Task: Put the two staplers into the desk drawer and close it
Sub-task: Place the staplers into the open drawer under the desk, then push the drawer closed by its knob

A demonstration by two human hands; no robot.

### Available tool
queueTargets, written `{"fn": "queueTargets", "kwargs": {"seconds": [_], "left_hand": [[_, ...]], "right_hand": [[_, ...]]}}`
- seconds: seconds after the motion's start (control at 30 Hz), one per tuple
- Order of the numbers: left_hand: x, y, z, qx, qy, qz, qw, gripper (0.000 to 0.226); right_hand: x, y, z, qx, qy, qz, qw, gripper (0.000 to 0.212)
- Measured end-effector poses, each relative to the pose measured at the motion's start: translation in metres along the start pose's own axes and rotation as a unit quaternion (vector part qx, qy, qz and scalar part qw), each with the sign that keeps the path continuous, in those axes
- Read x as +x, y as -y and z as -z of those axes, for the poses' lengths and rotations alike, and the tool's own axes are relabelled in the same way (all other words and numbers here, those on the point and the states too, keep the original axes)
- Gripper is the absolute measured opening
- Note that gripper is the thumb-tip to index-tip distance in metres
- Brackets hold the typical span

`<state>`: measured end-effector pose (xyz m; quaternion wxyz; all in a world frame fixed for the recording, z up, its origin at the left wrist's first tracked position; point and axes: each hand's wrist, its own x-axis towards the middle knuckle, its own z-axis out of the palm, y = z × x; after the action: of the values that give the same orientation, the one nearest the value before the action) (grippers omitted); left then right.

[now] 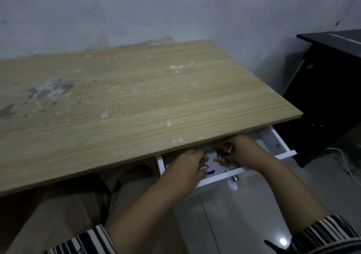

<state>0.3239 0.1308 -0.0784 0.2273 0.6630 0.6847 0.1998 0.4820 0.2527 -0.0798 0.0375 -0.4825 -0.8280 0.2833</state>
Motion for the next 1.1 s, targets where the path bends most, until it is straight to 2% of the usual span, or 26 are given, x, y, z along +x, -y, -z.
{"fn": "queueTargets", "kwargs": {"seconds": [0.23, 0.37, 0.47, 0.57, 0.77, 0.83, 0.9, 0.97, 1.1], "left_hand": [[-0.026, -0.003, 0.016, 0.0, -0.035, -0.108, 0.994, 0.031], [-0.037, -0.007, 0.041, 0.01, -0.092, -0.164, 0.982, 0.025], [-0.037, 0.003, 0.061, 0.062, -0.154, -0.166, 0.972, 0.025], [-0.028, 0.021, 0.071, 0.114, -0.19, -0.132, 0.966, 0.026], [-0.017, 0.038, 0.063, 0.131, -0.174, -0.1, 0.971, 0.022], [-0.015, 0.037, 0.062, 0.123, -0.179, -0.097, 0.971, 0.022], [-0.015, 0.035, 0.061, 0.114, -0.178, -0.091, 0.973, 0.022], [-0.015, 0.033, 0.062, 0.111, -0.177, -0.089, 0.974, 0.022], [-0.015, 0.033, 0.061, 0.121, -0.177, -0.087, 0.973, 0.023]], "right_hand": [[-0.039, 0.03, -0.004, 0.055, -0.06, 0.066, 0.995, 0.021], [-0.064, 0.049, -0.012, 0.051, -0.147, 0.144, 0.977, 0.015], [-0.077, 0.054, -0.023, 0.042, -0.242, 0.183, 0.952, 0.017], [-0.09, 0.057, -0.041, 0.12, -0.355, 0.157, 0.914, 0.022], [-0.103, 0.049, -0.095, 0.214, -0.508, -0.012, 0.834, 0.03], [-0.105, 0.042, -0.107, 0.238, -0.508, -0.094, 0.822, 0.034], [-0.104, 0.035, -0.114, 0.273, -0.463, -0.162, 0.827, 0.041], [-0.098, 0.03, -0.114, 0.352, -0.399, -0.192, 0.825, 0.043], [-0.088, 0.024, -0.107, 0.479, -0.329, -0.237, 0.778, 0.037]]}}
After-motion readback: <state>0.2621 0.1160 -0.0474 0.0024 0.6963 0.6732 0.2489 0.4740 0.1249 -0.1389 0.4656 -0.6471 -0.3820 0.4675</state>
